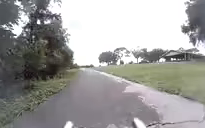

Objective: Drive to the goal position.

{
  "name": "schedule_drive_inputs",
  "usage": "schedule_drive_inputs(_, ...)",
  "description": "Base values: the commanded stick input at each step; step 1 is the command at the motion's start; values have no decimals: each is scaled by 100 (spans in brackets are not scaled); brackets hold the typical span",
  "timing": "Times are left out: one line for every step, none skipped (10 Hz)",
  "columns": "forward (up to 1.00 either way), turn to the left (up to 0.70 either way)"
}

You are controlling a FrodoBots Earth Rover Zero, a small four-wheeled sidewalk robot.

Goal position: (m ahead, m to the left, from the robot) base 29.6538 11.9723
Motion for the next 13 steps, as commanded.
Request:
schedule_drive_inputs(70, -18)
schedule_drive_inputs(70, -4)
schedule_drive_inputs(70, 0)
schedule_drive_inputs(70, 0)
schedule_drive_inputs(70, 0)
schedule_drive_inputs(70, 0)
schedule_drive_inputs(70, 0)
schedule_drive_inputs(70, 0)
schedule_drive_inputs(70, 0)
schedule_drive_inputs(70, 0)
schedule_drive_inputs(70, 0)
schedule_drive_inputs(70, 0)
schedule_drive_inputs(70, 0)
